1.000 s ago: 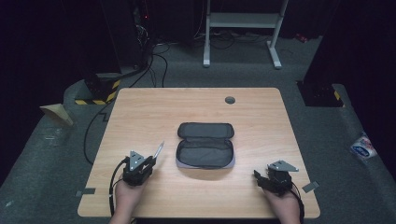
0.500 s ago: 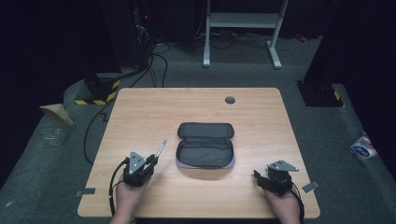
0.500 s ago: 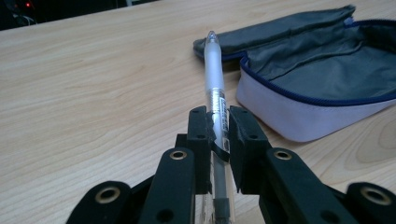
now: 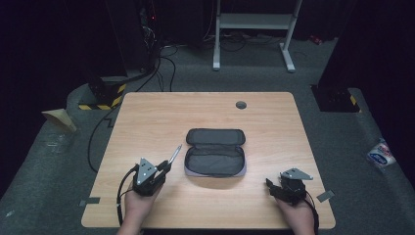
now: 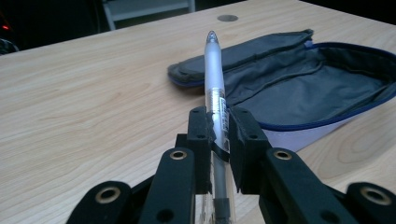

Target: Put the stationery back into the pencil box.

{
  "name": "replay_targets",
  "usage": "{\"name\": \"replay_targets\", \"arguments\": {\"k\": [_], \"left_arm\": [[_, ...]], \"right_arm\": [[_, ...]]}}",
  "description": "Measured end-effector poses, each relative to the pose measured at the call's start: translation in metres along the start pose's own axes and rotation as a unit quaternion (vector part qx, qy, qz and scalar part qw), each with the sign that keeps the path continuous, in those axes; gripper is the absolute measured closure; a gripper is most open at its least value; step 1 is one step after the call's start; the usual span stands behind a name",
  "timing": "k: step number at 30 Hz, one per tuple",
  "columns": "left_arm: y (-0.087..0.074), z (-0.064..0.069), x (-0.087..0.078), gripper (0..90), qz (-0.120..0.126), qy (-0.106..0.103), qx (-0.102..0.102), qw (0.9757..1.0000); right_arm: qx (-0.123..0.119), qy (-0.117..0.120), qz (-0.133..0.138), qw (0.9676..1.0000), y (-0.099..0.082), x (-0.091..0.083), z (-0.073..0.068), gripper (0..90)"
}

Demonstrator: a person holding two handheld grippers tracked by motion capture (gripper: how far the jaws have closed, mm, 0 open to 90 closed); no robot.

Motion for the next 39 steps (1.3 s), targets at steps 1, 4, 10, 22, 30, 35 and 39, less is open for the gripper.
{"name": "replay_targets", "arguments": {"k": [1,4,10,22,30,35,39], "left_arm": [[0.002,0.002,0.001,79.2,0.002,-0.007,-0.004,1.0],[0.006,0.007,0.006,79.2,-0.005,-0.024,-0.005,0.9997],[0.019,0.015,0.014,79.2,-0.016,-0.05,0.007,0.9986],[0.032,0.034,0.033,79.2,-0.03,-0.088,0.031,0.9952],[0.035,0.045,0.051,79.1,-0.045,-0.11,0.032,0.9924],[0.038,0.054,0.061,79.2,-0.046,-0.126,0.028,0.9906],[0.04,0.063,0.07,79.1,-0.046,-0.138,0.024,0.9891]], "right_arm": [[0.002,0.002,0.0,1.0,0.0,0.0,0.0,35.6],[0.001,0.003,0.0,1.0,0.0,0.0,-0.001,35.7],[-0.001,0.004,-0.001,1.0,0.0,0.0,-0.001,35.8],[-0.003,0.001,-0.001,1.0,-0.001,-0.001,-0.002,36.1],[-0.003,0.003,0.0,1.0,0.0,0.0,-0.001,36.1],[-0.003,0.004,0.0,1.0,0.0,0.0,-0.001,36.2],[-0.003,0.004,0.0,1.0,0.0,0.0,-0.002,36.3]]}}
Point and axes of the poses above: each handheld gripper's, and its own axes: x roughly forward along the jaws, y roughly out of its top, z roughly to its right, the point moved 10 cm from there along x, roughly forward along the jaws
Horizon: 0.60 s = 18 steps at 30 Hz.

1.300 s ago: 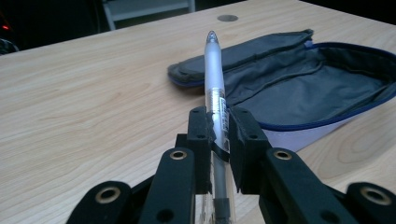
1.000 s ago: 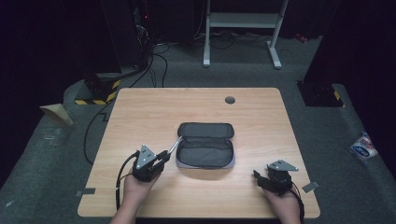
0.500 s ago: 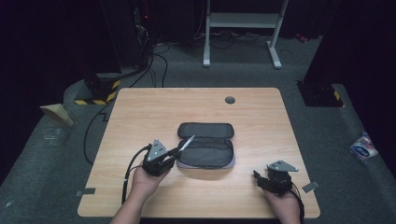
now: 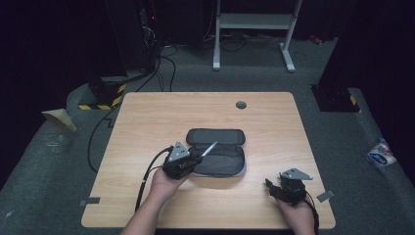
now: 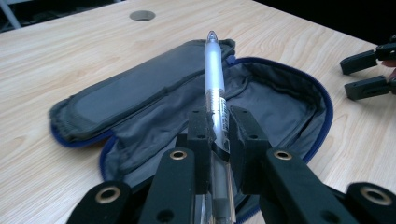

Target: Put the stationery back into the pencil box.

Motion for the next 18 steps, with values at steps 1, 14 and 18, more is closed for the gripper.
{"name": "replay_targets", "arguments": {"k": [1,14,18], "left_arm": [[0.0,0.001,0.002,79.1,-0.003,-0.003,0.002,1.0],[0.01,0.006,0.026,79.1,-0.025,-0.03,0.008,0.9992],[0.013,0.009,0.033,79.1,-0.031,-0.031,0.019,0.9989]], "right_arm": [[0.001,0.0,0.0,1.0,0.0,0.0,0.0,36.3],[-0.001,0.001,0.001,1.0,0.0,0.0,0.0,36.3],[0.0,0.0,0.0,1.0,0.0,0.0,0.0,36.2]]}}
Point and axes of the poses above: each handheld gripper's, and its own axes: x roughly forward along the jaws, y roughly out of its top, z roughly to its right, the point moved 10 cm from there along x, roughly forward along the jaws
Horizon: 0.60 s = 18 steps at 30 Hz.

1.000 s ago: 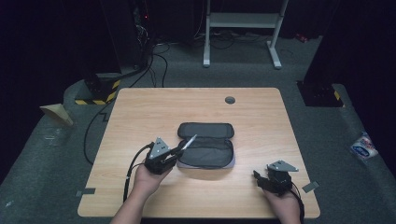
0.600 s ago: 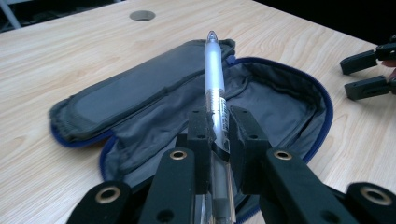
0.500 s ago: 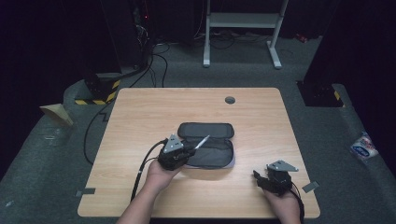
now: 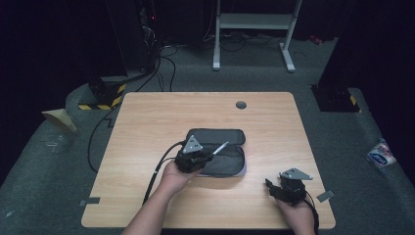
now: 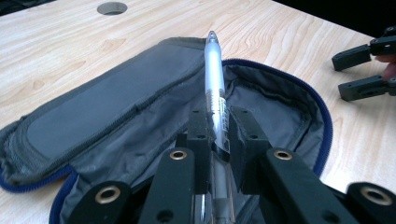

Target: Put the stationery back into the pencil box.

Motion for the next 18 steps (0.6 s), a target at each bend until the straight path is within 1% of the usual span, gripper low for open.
{"name": "replay_targets", "arguments": {"k": [2,5,7,9,11,17,18], "left_arm": [[0.0,-0.001,0.003,79.1,-0.002,0.001,-0.006,1.0],[0.0,0.0,0.006,79.0,-0.005,0.001,-0.004,1.0],[0.0,0.003,0.01,79.0,-0.009,0.002,-0.001,1.0],[-0.002,0.004,0.012,79.0,-0.016,0.005,0.007,0.9998],[-0.002,0.004,0.014,78.9,-0.02,0.007,0.01,0.9997],[-0.004,0.005,0.017,78.6,-0.028,0.006,0.014,0.9995],[-0.004,0.006,0.017,78.1,-0.026,0.003,0.014,0.9996]], "right_arm": [[0.0,0.0,0.0,1.0,0.0,0.0,0.0,36.2],[0.0,0.0,0.0,1.0,0.0,0.0,0.0,36.2],[-0.001,0.0,0.0,1.0,0.0,0.0,0.0,36.2],[-0.001,0.0,0.001,1.0,0.0,0.0,0.0,36.2],[-0.001,0.0,0.001,1.0,0.0,0.0,0.0,36.2],[-0.001,0.0,0.0,1.0,0.0,0.0,0.0,36.2],[-0.001,0.0,0.001,1.0,0.0,0.0,0.0,36.2]]}}
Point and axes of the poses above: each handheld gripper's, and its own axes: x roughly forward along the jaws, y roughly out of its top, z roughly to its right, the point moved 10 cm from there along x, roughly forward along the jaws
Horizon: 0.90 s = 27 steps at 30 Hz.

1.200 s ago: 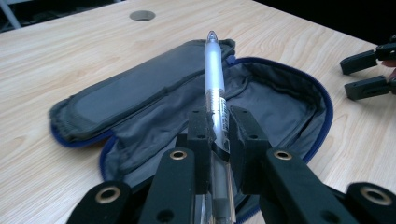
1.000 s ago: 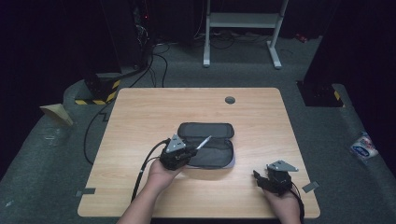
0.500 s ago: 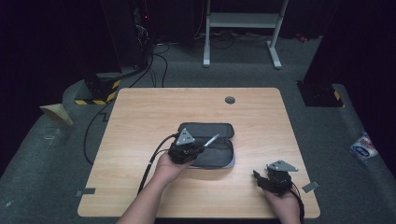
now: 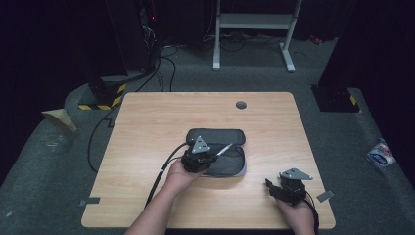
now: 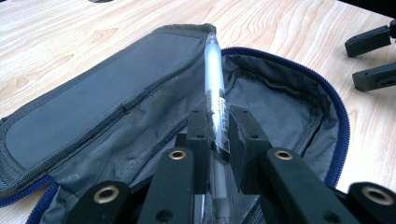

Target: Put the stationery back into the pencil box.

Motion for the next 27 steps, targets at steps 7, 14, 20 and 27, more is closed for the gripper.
{"name": "replay_targets", "arguments": {"k": [7,14,20,27], "left_arm": [[0.003,-0.002,-0.004,70.1,0.008,-0.001,-0.014,0.9999],[-0.001,-0.007,-0.008,65.8,0.014,0.007,-0.028,0.9995],[-0.007,-0.014,-0.015,57.2,0.019,0.028,-0.039,0.9986],[-0.017,-0.026,-0.03,40.0,0.032,0.05,-0.069,0.9958]], "right_arm": [[-0.001,0.0,0.0,1.0,0.0,0.0,0.0,36.2],[0.0,0.0,0.0,1.0,0.0,0.0,0.0,36.2],[0.0,0.0,0.0,1.0,0.0,0.0,0.0,36.2],[-0.001,-0.001,0.0,1.0,0.0,0.0,0.0,36.1]]}}
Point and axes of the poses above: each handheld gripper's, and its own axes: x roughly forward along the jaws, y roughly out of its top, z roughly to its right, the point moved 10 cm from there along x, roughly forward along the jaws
